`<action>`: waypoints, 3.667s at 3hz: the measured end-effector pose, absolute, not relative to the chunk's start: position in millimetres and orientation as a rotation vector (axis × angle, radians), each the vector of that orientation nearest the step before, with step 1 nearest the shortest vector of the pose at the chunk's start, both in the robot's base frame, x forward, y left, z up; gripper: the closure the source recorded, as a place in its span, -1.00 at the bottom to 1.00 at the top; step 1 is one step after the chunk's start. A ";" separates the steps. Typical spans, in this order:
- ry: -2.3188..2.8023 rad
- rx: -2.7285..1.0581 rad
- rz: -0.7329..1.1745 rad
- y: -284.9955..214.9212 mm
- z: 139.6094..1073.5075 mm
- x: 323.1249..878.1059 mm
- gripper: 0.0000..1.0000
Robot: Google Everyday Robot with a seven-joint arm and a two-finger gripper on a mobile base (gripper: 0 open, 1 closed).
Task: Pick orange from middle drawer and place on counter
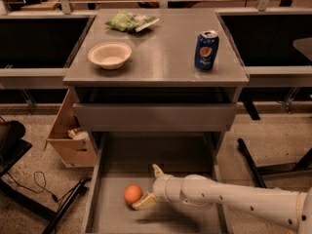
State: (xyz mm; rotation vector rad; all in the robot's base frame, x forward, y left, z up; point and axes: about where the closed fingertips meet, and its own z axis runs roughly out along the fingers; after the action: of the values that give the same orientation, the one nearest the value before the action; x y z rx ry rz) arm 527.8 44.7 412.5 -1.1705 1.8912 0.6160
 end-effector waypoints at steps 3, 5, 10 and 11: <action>1.836 -1.307 0.717 88.4 368.1 508.9 -0.15; 1.820 -1.259 0.761 103.5 393.8 506.3 0.78; 2.404 -1.007 0.621 78.5 536.9 490.6 1.00; 2.404 -1.007 0.621 78.5 537.2 490.7 1.00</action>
Offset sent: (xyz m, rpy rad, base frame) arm -0.0188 0.0440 -0.0556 -0.0086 0.0332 0.1530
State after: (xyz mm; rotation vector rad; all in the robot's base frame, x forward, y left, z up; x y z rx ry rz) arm 490.7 78.5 537.2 -1.0068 2.4038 0.6210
